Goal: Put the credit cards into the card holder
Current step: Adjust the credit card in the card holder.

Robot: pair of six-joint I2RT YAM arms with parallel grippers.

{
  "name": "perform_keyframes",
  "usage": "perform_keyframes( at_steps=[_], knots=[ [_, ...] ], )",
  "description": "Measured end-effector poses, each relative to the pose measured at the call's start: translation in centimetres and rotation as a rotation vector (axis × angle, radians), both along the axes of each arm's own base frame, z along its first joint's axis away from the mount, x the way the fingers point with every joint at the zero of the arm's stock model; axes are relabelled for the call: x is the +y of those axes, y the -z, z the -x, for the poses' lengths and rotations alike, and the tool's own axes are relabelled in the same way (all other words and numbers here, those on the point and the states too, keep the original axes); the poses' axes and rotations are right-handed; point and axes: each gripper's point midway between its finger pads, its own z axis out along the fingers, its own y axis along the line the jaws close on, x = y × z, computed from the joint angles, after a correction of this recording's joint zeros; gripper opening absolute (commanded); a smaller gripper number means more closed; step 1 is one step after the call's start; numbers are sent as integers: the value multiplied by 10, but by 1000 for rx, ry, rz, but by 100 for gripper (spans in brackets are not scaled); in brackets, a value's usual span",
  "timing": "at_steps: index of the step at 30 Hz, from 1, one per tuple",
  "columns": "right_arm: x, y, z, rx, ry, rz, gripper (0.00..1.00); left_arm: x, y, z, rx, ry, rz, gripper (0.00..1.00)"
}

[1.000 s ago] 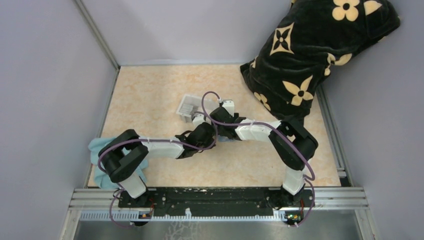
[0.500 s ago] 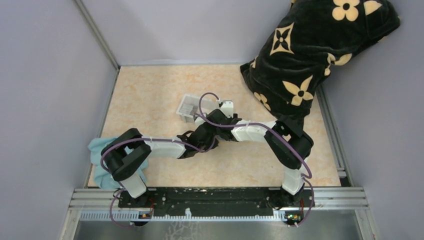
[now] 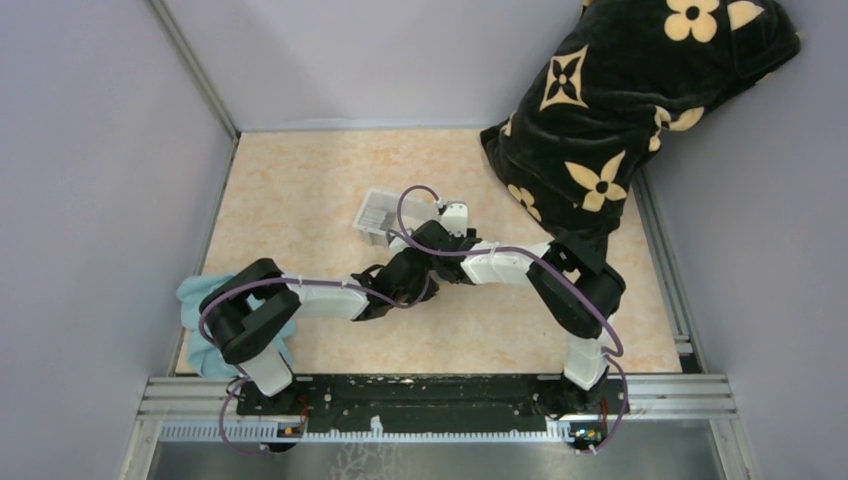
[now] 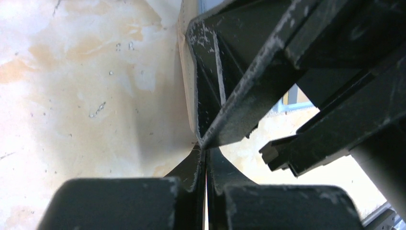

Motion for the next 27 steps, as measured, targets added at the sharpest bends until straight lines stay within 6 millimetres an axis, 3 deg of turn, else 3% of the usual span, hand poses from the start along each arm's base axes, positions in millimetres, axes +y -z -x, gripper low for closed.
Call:
perform_keyframes(
  at_steps=[5,12,27],
  knots=[
    [4,-2,-1,-10,1,-15,81,4,0,8,7,9,0,0],
    [6,-7,-1,-17,6,-33,81,7,0,11,14,11,-11,0],
    [-1,-7,3,1,18,-14,57,10,-1,12,15,11,-39,0]
  ],
)
